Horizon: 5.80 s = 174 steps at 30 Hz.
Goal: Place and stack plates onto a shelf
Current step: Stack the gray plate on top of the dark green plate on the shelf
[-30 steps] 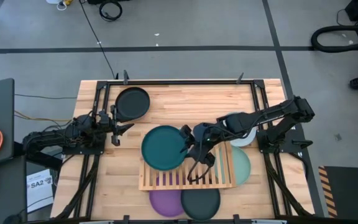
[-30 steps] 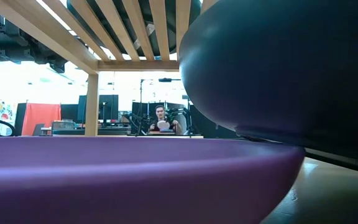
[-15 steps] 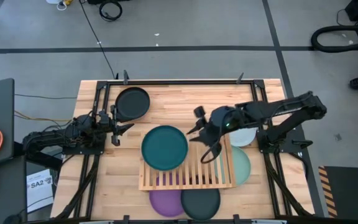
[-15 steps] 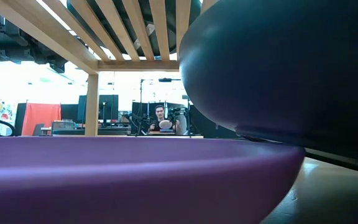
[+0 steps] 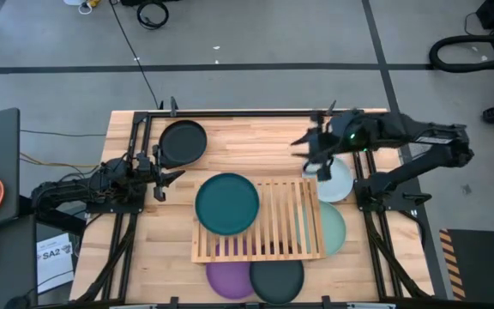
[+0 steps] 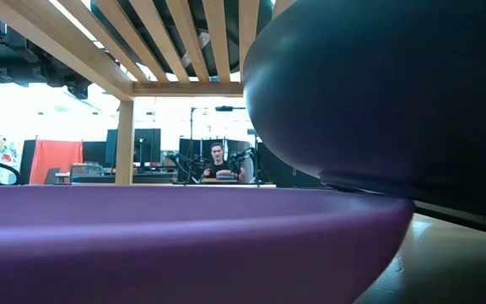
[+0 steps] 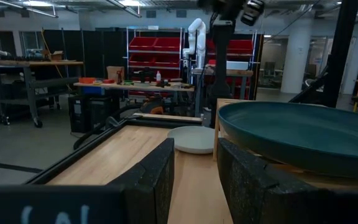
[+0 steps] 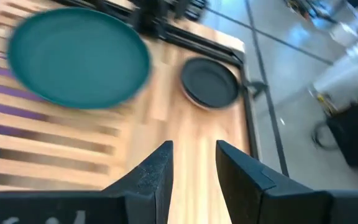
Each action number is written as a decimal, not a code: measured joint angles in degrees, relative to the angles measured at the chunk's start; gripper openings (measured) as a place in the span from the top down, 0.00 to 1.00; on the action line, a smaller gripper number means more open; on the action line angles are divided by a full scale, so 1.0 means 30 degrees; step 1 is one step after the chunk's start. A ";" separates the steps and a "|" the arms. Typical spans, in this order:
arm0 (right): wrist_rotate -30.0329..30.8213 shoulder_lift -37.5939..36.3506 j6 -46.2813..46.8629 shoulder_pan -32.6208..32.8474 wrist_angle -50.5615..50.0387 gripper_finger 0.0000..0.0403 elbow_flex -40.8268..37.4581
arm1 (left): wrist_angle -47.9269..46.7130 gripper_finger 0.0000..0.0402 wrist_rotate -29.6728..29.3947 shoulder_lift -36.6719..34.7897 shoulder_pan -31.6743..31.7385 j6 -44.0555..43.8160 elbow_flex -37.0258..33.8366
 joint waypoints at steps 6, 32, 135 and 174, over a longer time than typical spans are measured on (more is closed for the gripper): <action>0.0600 -0.1141 0.0875 -0.3167 -0.1887 0.69 0.0000 | 0.0000 0.69 0.0000 0.0000 0.0000 -0.0002 0.0003; -0.3899 -0.1378 0.1294 -1.5476 -0.4757 0.69 -0.6069 | -0.0003 0.69 0.0000 0.0000 0.0000 -0.0007 0.0007; -0.1747 -0.0231 0.1587 -1.7454 0.2514 0.96 -1.3784 | 0.3781 0.69 -0.4096 0.0007 0.0000 -0.1494 0.0006; 0.3397 -0.1276 0.5090 -1.2002 2.2909 0.96 -1.3784 | 0.5010 0.69 -0.9559 1.7483 0.0022 0.5171 1.1776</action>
